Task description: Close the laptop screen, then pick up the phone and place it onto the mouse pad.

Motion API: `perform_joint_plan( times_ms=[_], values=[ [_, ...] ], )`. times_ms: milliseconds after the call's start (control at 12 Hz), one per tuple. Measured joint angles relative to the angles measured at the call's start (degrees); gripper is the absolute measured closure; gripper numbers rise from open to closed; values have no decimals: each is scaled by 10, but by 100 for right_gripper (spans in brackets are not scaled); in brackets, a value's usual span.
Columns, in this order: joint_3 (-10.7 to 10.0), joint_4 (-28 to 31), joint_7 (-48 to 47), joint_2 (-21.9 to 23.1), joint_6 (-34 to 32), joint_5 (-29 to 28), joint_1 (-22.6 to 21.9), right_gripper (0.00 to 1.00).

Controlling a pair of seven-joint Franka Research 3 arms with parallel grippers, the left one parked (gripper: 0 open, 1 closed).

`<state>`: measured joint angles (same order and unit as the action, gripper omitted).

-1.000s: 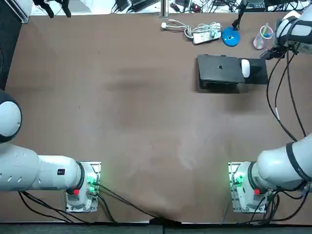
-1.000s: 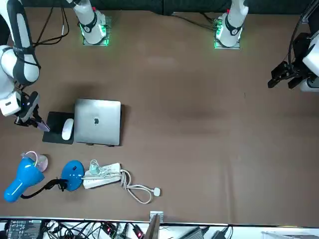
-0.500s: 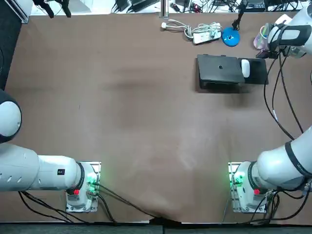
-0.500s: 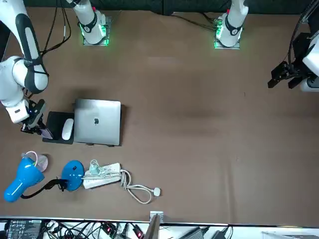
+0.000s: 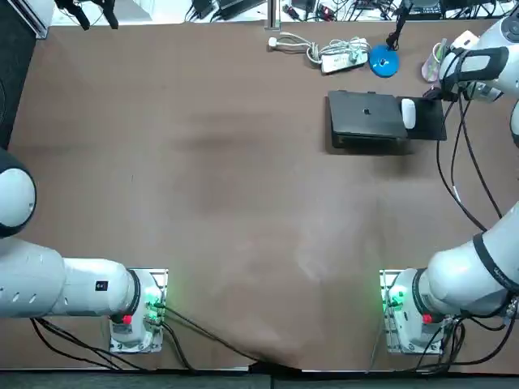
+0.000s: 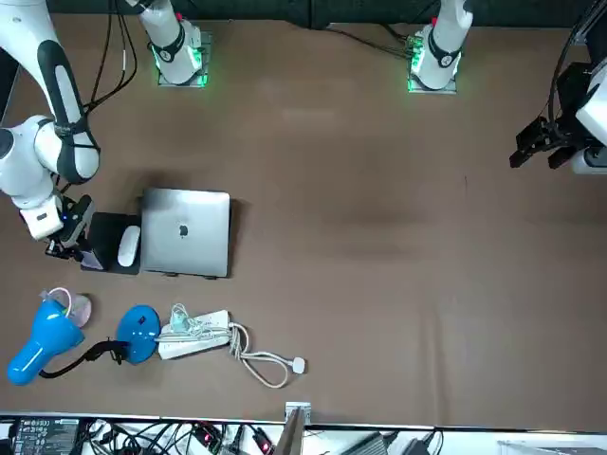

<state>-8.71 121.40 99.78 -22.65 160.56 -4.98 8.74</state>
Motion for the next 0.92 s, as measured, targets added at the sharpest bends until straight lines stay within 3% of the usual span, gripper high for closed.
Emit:
perform_joint_plan(
  times_ms=[917],
  values=[
    [19,0,0,-8,11,0,11,76]
  ],
)
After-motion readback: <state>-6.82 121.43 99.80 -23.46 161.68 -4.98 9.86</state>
